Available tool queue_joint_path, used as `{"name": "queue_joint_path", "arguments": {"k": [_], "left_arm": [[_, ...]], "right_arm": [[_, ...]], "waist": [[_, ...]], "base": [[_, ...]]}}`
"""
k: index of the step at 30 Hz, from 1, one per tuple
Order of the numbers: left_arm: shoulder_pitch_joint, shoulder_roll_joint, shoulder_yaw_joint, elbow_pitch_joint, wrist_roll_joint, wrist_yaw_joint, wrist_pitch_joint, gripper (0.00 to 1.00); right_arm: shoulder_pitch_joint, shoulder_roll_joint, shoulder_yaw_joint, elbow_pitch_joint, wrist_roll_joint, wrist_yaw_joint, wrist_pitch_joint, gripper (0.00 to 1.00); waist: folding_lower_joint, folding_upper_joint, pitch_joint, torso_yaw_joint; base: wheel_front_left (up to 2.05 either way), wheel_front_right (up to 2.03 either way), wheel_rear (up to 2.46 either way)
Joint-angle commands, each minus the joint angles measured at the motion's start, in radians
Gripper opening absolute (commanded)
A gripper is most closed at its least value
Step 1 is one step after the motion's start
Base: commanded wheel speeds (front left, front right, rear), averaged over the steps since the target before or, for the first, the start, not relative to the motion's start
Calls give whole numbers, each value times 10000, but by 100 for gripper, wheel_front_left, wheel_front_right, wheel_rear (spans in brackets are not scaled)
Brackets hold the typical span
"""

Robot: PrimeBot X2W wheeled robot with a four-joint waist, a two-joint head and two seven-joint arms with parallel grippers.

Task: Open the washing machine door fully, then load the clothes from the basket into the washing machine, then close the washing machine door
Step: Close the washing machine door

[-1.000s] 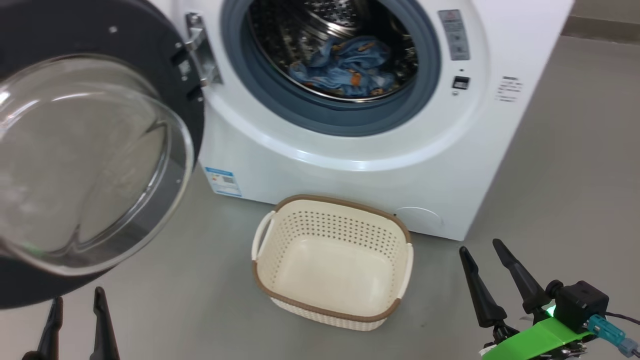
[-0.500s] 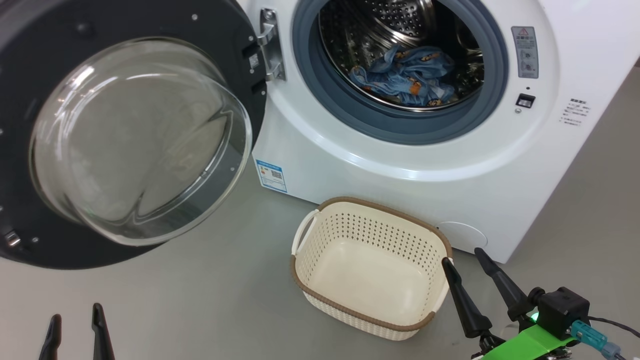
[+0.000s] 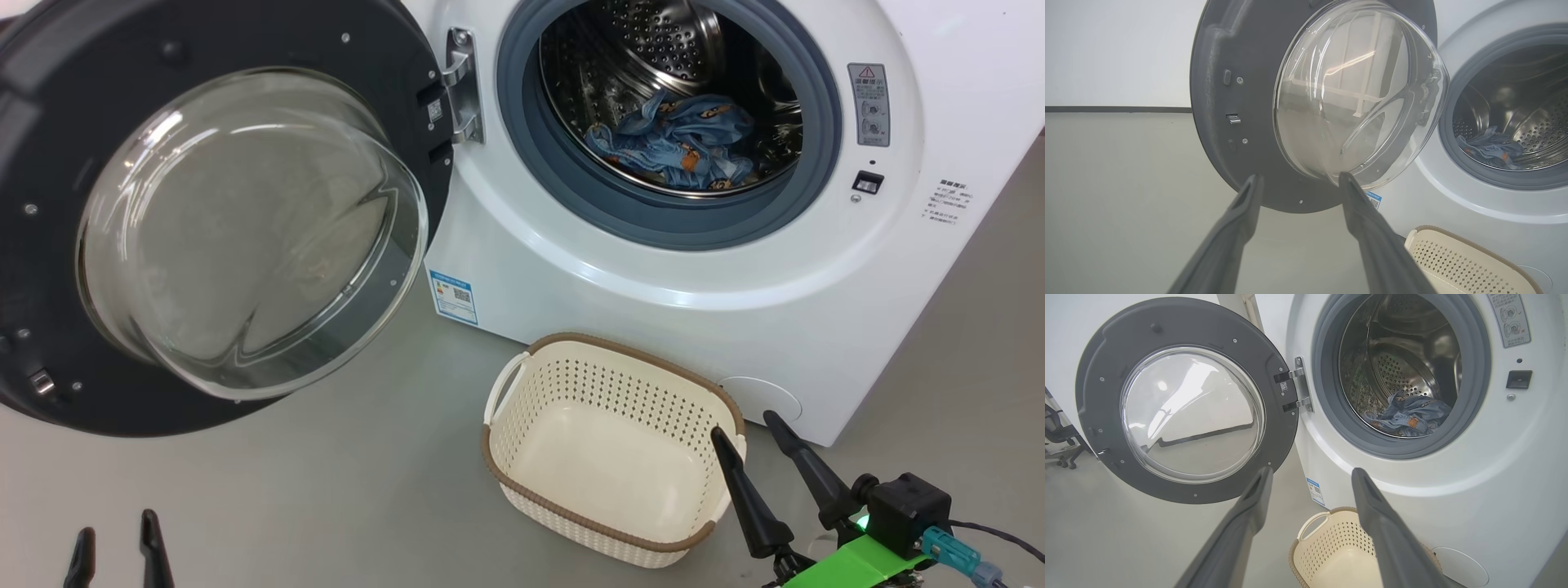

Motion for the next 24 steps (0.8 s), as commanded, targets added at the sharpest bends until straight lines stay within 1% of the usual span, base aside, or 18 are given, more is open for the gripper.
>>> {"name": "queue_joint_path", "arguments": {"k": [1,2,3,7,9,10,13,15,18,22,24], "left_arm": [[-220,128,320,-384,-80,14,-63,39],[-269,128,341,-441,-181,2,-63,13],[-332,128,379,-508,-326,-15,-63,0],[-698,174,645,-952,-629,-106,-63,0],[-837,253,724,-1051,-767,-126,-63,0],[-975,398,777,-1134,-877,-141,-63,0],[-1486,1035,832,-1311,-1334,-163,-63,0],[-1884,1560,857,-1380,-1869,-167,-63,0],[-2501,2438,1010,-1254,-2883,-169,-63,0],[-3462,3659,1145,-606,-4365,-170,55,0],[-4063,4094,1243,-151,-5346,-171,251,0]], "right_arm": [[-215,-71,149,-206,92,46,-80,100],[-202,-68,128,-211,95,46,-80,100],[-191,-65,105,-219,95,46,-80,100],[-163,-64,15,-255,79,46,-80,100],[-158,-64,-4,-263,74,46,-80,100],[-157,-64,-22,-272,68,46,-80,100],[-203,-65,-70,-289,46,46,-80,100],[-262,-67,-84,-297,37,46,-80,100],[-354,-61,-85,-322,21,46,-80,100],[-455,-108,-108,-360,7,46,-80,100],[-506,-163,-127,-379,0,46,-80,100]], "waist": [[1,-1,19,1],[1,-1,33,4],[1,-1,53,8],[1,-1,152,51],[1,-1,178,65],[1,-1,217,78],[1,-1,348,103],[1,-1,450,97],[1,-1,606,55],[1,-1,887,26],[1,-1,1053,27]], "base": [[0,0,0],[0,0,0],[0,0,0],[0,0,0],[0,0,0],[0,0,0],[0,0,0],[0,0,0],[0,0,0],[0,0,0],[0,0,0]]}}
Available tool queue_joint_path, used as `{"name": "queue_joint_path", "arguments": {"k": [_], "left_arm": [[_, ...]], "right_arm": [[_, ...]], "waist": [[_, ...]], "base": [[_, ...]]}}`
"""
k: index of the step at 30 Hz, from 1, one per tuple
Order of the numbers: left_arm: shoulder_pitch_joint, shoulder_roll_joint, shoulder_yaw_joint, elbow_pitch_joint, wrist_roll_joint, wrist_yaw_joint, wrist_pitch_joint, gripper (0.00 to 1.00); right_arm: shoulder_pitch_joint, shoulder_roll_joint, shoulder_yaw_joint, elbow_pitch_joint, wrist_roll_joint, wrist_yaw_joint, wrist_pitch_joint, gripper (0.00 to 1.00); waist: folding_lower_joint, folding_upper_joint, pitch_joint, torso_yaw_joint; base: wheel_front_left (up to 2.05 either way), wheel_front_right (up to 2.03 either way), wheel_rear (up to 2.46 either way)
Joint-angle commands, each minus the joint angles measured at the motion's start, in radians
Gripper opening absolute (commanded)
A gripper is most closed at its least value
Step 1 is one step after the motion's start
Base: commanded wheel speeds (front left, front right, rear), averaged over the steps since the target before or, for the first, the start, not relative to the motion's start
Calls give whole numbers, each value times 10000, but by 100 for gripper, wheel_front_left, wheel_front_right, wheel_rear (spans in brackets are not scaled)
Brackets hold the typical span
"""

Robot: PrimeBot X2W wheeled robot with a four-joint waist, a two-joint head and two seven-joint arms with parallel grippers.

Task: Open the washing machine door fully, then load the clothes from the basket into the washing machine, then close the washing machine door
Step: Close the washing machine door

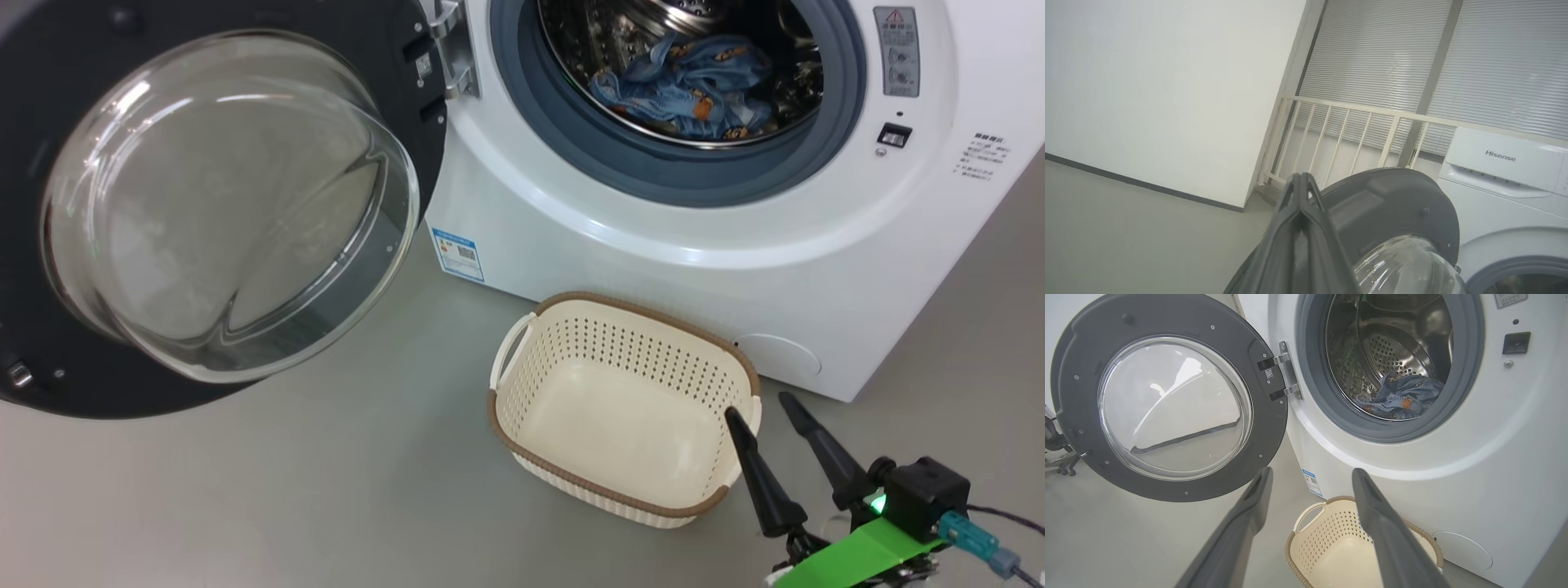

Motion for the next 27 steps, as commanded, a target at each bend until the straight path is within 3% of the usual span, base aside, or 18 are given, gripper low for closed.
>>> {"name": "queue_joint_path", "arguments": {"k": [1,8,12,18,23,27], "left_arm": [[-751,768,418,102,-586,-50,179,0],[-2735,2271,333,2388,-3065,-51,1488,0],[-3832,2891,362,3788,-4822,-51,2943,0],[-4574,3612,-30,5016,-5657,-51,4486,0],[-4978,3807,-463,5580,-6281,-51,6126,0],[-5048,3949,-637,5761,-6498,-51,6735,0]], "right_arm": [[-462,-155,113,-284,-3,46,-80,100],[-857,-469,187,-330,-39,46,-80,100],[-1140,-671,271,-334,-22,46,-80,100],[-1166,-791,172,-359,-38,46,-80,100],[-1195,-825,153,-375,-62,46,-80,100],[-1238,-867,188,-373,-42,46,-80,100]], "waist": [[0,0,260,-11],[0,0,959,-100],[0,0,1307,-248],[0,0,1545,-278],[0,0,1675,-267],[0,0,1719,-274]], "base": [[0,0,0],[0,0,0],[0,0,0],[0,0,0],[0,0,0],[0,0,0]]}}
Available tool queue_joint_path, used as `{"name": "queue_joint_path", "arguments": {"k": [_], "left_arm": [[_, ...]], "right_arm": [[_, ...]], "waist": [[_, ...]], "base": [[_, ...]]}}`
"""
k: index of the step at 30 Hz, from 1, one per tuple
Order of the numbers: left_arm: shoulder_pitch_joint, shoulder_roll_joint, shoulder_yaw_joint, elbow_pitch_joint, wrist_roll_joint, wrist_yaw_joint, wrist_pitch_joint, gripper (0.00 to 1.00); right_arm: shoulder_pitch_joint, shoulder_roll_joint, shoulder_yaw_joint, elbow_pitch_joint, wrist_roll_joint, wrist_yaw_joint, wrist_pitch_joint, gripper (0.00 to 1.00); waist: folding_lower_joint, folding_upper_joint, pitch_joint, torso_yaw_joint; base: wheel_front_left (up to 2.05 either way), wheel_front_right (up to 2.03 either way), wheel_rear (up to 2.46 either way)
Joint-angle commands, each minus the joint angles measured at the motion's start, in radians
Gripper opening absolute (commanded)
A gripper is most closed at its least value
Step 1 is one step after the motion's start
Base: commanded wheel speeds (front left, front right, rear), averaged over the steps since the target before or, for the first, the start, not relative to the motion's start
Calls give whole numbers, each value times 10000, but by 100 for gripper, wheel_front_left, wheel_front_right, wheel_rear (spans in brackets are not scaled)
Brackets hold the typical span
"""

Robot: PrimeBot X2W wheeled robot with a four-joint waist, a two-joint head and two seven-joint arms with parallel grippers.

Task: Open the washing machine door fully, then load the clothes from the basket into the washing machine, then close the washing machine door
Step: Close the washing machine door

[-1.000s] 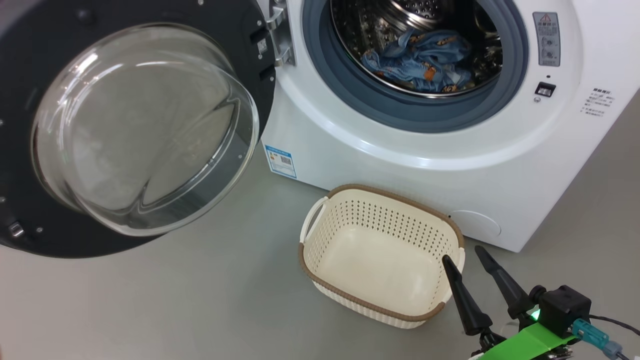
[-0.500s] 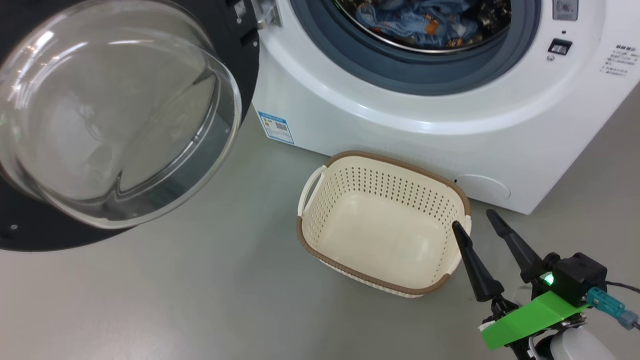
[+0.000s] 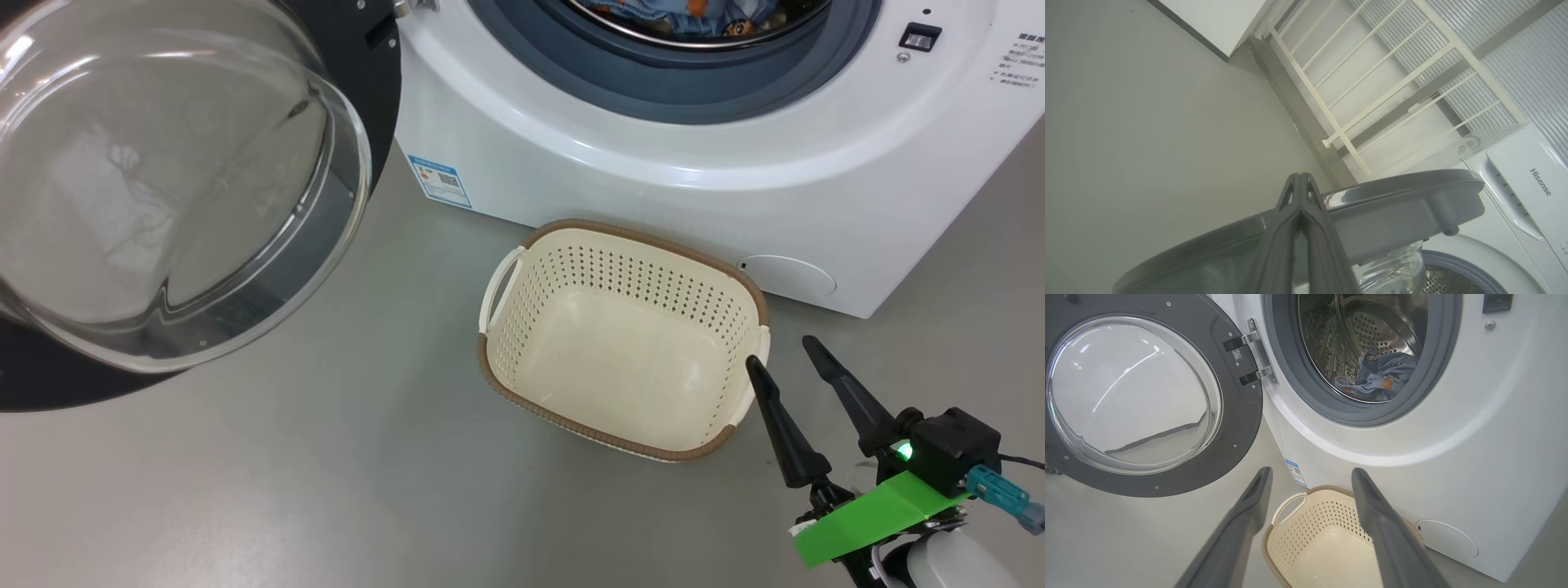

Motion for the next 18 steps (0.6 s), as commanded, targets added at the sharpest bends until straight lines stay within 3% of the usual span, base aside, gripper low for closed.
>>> {"name": "queue_joint_path", "arguments": {"k": [1,18], "left_arm": [[-237,910,226,-126,-70,-53,102,0],[-27,1021,-357,125,-150,-53,493,0]], "right_arm": [[-228,-115,178,-265,-29,46,-80,100],[-111,-349,228,-342,19,46,-80,100]], "waist": [[-1,-1,5,0],[-1,-1,-35,-143]], "base": [[0,0,0],[0,0,0]]}}
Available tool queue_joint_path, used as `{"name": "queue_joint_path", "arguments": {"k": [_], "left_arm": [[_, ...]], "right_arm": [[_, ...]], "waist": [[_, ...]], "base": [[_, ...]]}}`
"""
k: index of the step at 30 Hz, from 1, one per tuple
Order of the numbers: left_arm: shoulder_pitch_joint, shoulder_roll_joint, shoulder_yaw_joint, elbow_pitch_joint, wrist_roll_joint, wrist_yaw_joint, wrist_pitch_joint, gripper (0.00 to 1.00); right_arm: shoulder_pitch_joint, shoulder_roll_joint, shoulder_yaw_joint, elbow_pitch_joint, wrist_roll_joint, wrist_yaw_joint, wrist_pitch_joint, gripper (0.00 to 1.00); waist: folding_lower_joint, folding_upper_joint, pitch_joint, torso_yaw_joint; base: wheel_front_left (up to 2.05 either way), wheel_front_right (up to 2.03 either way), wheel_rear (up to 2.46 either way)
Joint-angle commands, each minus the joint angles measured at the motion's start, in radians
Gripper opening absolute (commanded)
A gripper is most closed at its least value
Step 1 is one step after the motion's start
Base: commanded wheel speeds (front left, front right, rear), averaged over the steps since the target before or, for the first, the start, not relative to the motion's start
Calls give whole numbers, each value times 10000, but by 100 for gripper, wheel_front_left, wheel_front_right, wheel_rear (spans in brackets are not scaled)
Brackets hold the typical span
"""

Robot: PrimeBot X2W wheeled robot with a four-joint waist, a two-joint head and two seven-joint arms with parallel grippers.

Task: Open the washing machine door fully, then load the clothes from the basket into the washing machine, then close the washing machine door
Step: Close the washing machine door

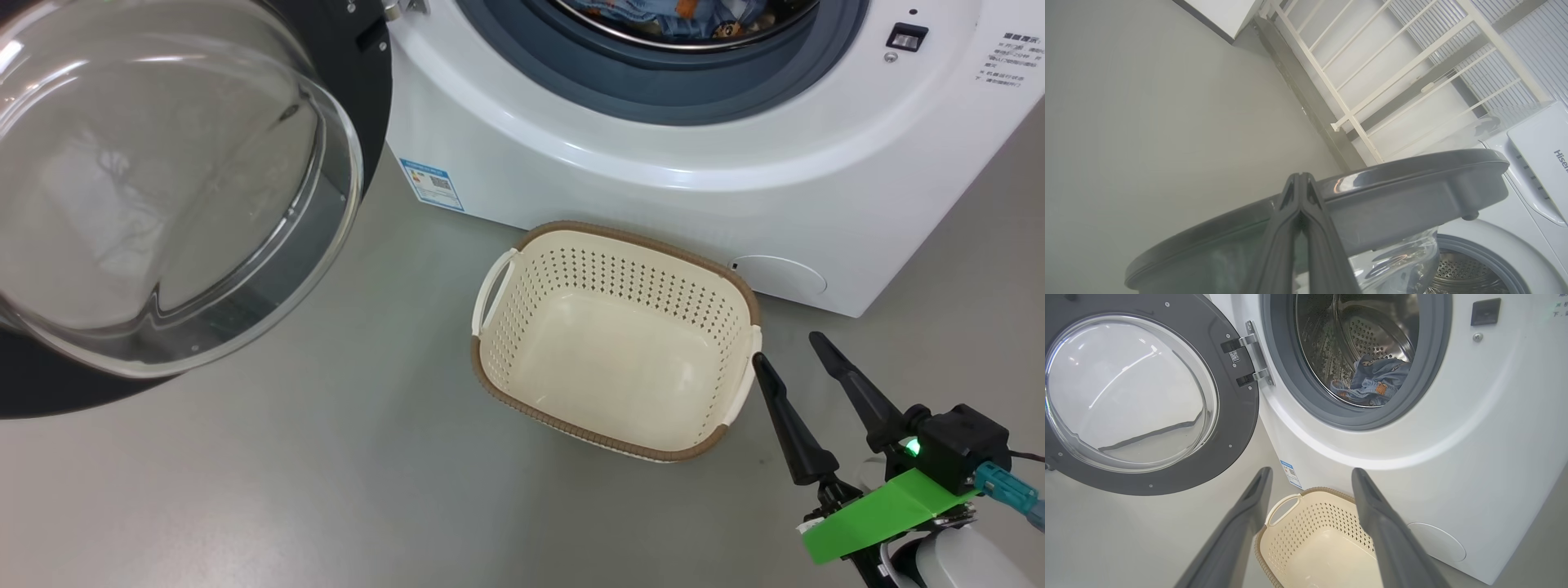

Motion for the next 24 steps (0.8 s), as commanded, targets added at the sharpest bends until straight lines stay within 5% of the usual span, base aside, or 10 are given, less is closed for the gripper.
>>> {"name": "queue_joint_path", "arguments": {"k": [1,12,24], "left_arm": [[-30,751,177,-149,-101,-53,4,0],[-28,701,-188,-146,-79,-53,-272,0],[40,794,-661,-243,-690,-54,1281,0]], "right_arm": [[-54,-128,184,-269,19,46,-80,100],[-45,-273,201,-367,-3,46,-80,100],[-41,-132,73,-318,-33,46,-80,100]], "waist": [[0,0,0,-5],[0,0,206,-125],[0,0,136,-140]], "base": [[0,0,0],[0,0,0],[0,0,0]]}}
